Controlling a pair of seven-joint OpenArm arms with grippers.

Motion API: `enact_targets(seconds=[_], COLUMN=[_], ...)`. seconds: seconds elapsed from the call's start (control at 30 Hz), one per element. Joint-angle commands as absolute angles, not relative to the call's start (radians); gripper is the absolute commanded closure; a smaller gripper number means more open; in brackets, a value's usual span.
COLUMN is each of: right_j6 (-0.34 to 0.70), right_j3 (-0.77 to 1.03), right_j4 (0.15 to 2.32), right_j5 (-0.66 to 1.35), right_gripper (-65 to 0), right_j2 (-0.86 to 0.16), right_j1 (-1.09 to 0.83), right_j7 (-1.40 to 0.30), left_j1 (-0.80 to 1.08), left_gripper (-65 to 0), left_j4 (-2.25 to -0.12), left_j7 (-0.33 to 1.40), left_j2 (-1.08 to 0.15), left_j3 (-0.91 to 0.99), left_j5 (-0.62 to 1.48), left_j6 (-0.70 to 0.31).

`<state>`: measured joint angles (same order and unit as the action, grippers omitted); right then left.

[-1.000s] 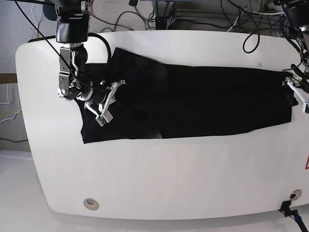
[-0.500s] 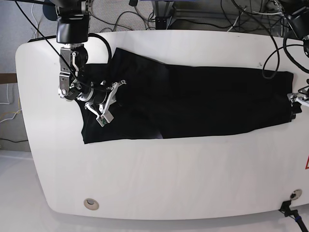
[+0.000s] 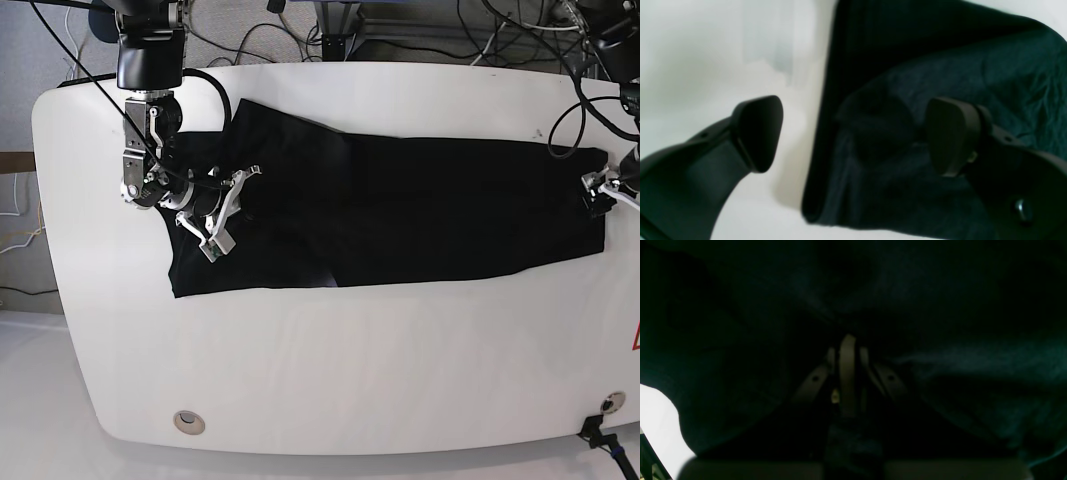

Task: Fold the T-shirt properly
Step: 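Fold the held end with the left gripper toward the right gripper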

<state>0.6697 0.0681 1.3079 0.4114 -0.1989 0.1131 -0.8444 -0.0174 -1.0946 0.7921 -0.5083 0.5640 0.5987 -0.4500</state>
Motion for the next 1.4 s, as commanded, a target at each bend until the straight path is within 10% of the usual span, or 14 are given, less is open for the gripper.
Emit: enact_targets(seconds=[0.0, 0.23, 0.47, 0.73, 1.37], right_j6=[0.651, 0.651, 0.651, 0.651, 0.651], right_j3=[0.064, 0.064, 0.064, 0.064, 0.064], right_j4=[1.300, 1.300, 1.300, 1.300, 1.300], right_j5=[0.338, 0.338, 0.338, 0.338, 0.338], right_gripper=[0.0, 0.0, 0.0, 0.0, 0.0], right_j2=[-0.205, -0.205, -0.205, -0.205, -0.185], right_j1=[0.107, 0.107, 0.107, 0.107, 0.107], right_j7=[-0.924, -0.924, -0.924, -0.924, -0.924], left_j1=[-0.027, -0.087, -0.102, -0.044, -0.064], left_gripper=[-65.0, -65.0, -18.9, -2.6, 0.0], left_j4=[-1.104, -1.001, -0.995, -1.242, -1.535], left_j7=[0.777, 0.777, 0.777, 0.785, 1.015], left_j2=[-0.533, -0.532, -0.499, -0.478, 0.045], left_j3=[0.567, 0.443, 0.441, 0.441, 0.292], left_j5=[0.598, 0.595, 0.593, 0.630, 0.710], left_j6=[-0.453, -0.453, -0.453, -0.509, -0.564])
